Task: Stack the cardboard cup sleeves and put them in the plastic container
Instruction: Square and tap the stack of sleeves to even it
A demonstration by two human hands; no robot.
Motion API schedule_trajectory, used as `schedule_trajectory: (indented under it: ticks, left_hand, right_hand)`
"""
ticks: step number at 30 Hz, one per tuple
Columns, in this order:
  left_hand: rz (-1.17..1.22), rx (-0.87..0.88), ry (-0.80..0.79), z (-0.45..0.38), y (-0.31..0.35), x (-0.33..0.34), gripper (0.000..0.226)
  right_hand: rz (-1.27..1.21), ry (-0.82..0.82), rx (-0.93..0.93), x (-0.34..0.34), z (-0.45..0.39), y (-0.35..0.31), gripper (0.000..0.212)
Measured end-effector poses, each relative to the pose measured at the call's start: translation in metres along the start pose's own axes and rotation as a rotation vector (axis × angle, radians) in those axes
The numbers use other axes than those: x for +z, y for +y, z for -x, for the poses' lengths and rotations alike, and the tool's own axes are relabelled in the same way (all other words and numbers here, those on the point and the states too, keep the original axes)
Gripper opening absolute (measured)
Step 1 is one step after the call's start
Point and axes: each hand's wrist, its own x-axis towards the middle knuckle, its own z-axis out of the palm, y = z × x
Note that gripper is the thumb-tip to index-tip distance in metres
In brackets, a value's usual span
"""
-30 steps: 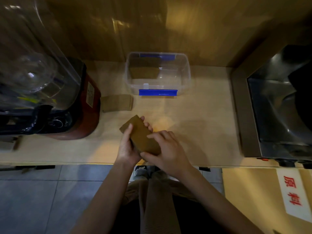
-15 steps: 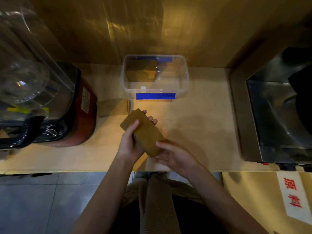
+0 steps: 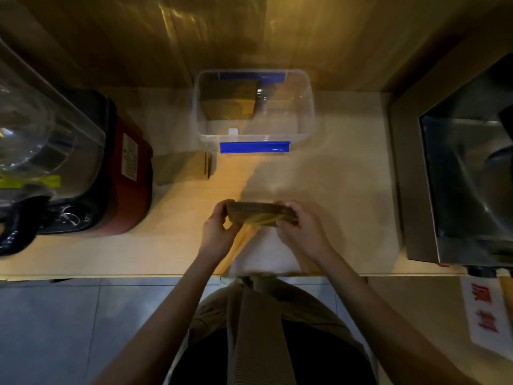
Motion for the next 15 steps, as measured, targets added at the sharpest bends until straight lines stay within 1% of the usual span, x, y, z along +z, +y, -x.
schedule_trajectory:
  ticks: [2,4,8,10,12,15]
  left_hand:
    - [-0.030,0.022,0.041,0.003,-0.002,0.005,0.045]
    - [-0.074,-0.023,0.020,-0.005,-0.007,0.019,0.048]
    - [-0.052,-0.034,0.005,-0.003,-0.007,0.023,0.060]
    - [-0.018,-0.038,0.016,-0.002,-0.005,0.027,0.058]
    - [0.010,-0.070,0.074,-0.001,-0.001,0.029,0.054]
    - [0.039,-0.058,0.156,-0.001,0.007,0.026,0.049]
  right_hand:
    - [-0.011,0.071,-0.015,0.011,0.003,0.002,0.032]
    - [-0.031,0.118,0.068,0.019,-0.004,0.016,0.033]
    - [-0.128,0.179,0.140,0.031,0.001,0.020,0.043]
    - [-0.154,0.198,0.142,0.035,-0.001,0.019,0.045]
    - [-0.173,0.202,0.142,0.037,-0.002,0.018,0.044]
    - [-0.195,0.187,0.107,0.030,-0.004,0.013,0.040]
